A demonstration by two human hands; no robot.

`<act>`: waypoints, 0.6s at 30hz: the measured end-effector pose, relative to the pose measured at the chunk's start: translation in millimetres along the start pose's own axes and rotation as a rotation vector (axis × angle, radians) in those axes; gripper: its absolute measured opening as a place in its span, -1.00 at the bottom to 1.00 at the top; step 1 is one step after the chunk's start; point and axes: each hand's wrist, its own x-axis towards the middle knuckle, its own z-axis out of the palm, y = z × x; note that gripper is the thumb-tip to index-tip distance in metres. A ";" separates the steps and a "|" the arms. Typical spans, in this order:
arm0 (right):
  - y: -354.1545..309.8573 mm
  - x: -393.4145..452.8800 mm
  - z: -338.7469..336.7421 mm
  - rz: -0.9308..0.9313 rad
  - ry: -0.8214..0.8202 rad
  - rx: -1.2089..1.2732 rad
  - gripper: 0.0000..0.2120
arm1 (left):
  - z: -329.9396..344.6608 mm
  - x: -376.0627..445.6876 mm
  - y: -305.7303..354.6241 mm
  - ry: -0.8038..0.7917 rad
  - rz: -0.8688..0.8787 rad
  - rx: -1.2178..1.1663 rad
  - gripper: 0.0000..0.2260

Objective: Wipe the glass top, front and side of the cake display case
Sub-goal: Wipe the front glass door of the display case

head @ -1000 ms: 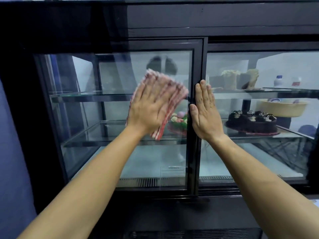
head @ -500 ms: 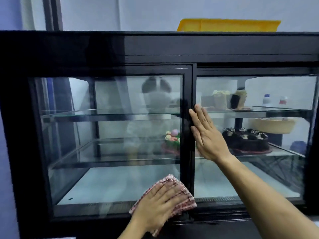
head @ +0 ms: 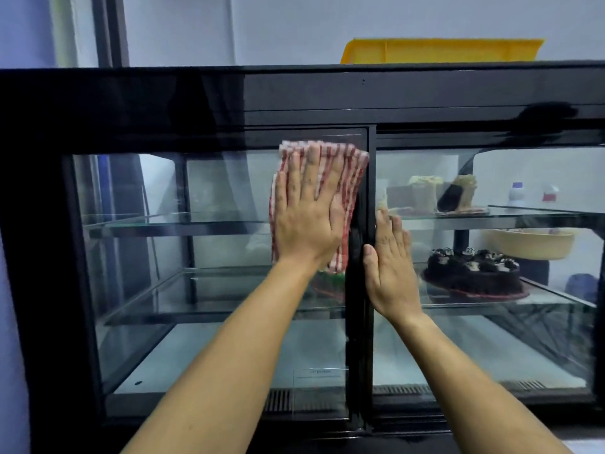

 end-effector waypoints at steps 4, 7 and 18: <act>-3.3 -0.5 1.7 0.009 0.024 0.040 -0.43 | 5.9 -84.0 7.2 -0.069 0.099 -0.015 -0.48; -0.1 -1.2 1.3 -0.007 0.004 0.008 -0.44 | 2.5 -63.6 -1.4 -0.062 0.157 0.004 -0.47; -0.5 -6.9 10.2 0.036 0.037 0.040 -0.45 | 7.0 11.4 11.6 -0.020 0.159 0.016 -0.49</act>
